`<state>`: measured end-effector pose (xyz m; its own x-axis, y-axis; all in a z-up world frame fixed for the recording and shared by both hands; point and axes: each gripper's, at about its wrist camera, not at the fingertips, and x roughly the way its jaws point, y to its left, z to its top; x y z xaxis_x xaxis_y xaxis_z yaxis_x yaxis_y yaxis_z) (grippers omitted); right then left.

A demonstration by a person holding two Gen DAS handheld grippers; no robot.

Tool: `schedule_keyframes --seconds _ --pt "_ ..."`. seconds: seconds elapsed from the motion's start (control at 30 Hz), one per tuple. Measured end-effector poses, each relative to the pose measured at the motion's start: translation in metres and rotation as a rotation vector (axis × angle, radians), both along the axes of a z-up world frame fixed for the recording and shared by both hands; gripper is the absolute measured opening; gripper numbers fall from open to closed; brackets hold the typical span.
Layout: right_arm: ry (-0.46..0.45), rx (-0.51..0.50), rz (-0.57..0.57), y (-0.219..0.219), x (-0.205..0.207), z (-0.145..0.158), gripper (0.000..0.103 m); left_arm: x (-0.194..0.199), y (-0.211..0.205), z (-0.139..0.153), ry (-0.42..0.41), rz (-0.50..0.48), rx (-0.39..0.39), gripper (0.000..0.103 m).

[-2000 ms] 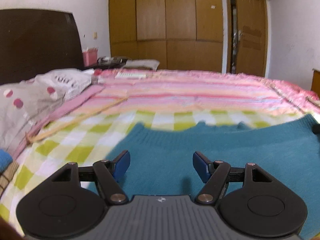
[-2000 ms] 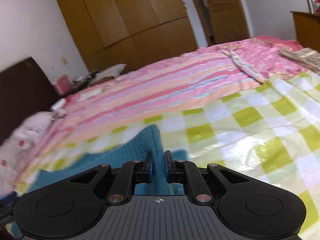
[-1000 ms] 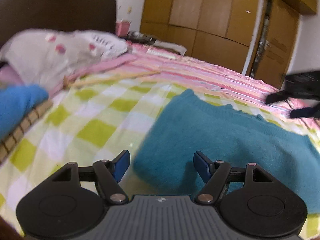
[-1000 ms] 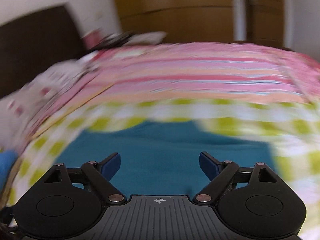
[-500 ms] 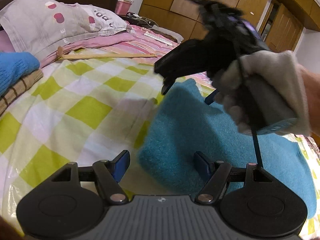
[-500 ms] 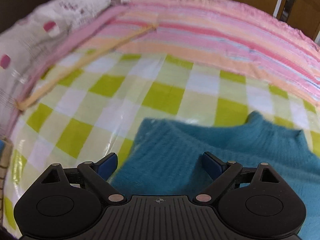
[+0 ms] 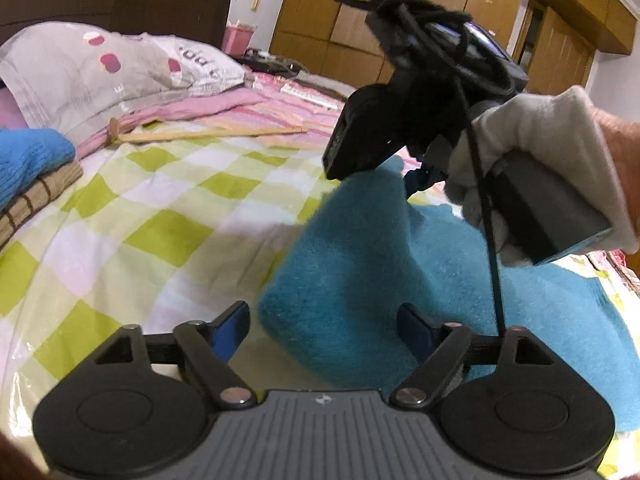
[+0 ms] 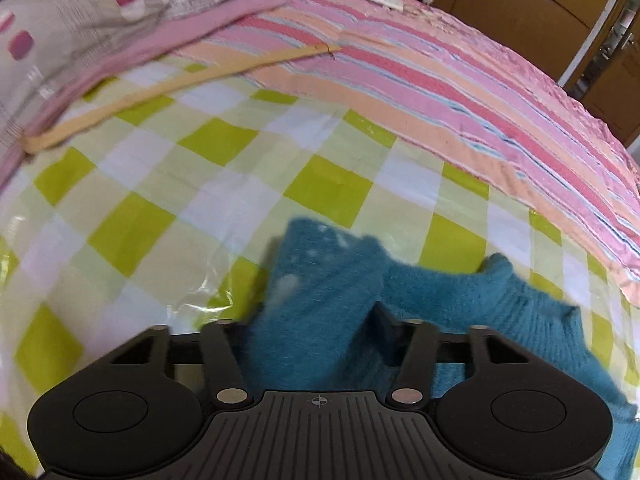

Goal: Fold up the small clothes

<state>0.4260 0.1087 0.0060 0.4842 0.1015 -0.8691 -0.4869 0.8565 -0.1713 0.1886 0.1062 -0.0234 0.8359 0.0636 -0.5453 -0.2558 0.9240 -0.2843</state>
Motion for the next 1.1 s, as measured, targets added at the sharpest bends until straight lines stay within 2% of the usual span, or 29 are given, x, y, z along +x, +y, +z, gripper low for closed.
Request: schedule_keyframes --seconds 0.03,0.13,0.37,0.47,0.5,0.63,0.73,0.83,0.93,1.1 --pt "-0.002 0.015 0.002 -0.003 -0.002 0.005 0.040 -0.001 0.000 0.000 -0.011 0.008 0.004 0.096" --pt "-0.005 0.065 0.006 -0.016 -0.006 0.020 0.035 -0.004 0.003 0.000 -0.038 0.025 -0.012 0.102" --pt "-0.012 0.207 -0.025 -0.058 -0.014 0.055 0.031 0.003 -0.003 -0.011 -0.021 -0.019 -0.081 0.103" --pt "-0.019 0.250 -0.027 -0.074 -0.020 0.065 0.031 0.012 -0.011 -0.011 -0.036 -0.044 -0.075 0.102" --pt "-0.018 0.261 -0.027 -0.078 -0.021 0.067 0.031 0.013 -0.014 -0.010 -0.040 -0.050 -0.065 0.098" --pt "-0.014 0.313 -0.040 -0.101 -0.023 0.075 0.030 0.015 -0.028 -0.003 -0.032 -0.086 -0.042 0.066" --pt "-0.007 0.369 -0.058 -0.122 -0.024 0.081 0.030 0.013 -0.033 0.009 -0.039 -0.092 -0.022 0.049" --pt "-0.008 0.428 -0.089 -0.150 -0.024 0.089 0.030 0.011 -0.038 0.030 -0.068 -0.108 -0.042 0.040" --pt "-0.019 0.495 -0.124 -0.182 -0.023 0.101 0.030 0.009 -0.054 0.055 -0.117 -0.162 -0.046 0.036" --pt "-0.061 0.614 -0.183 -0.248 -0.025 0.126 0.026 0.009 -0.107 0.091 -0.192 -0.324 -0.018 0.032"
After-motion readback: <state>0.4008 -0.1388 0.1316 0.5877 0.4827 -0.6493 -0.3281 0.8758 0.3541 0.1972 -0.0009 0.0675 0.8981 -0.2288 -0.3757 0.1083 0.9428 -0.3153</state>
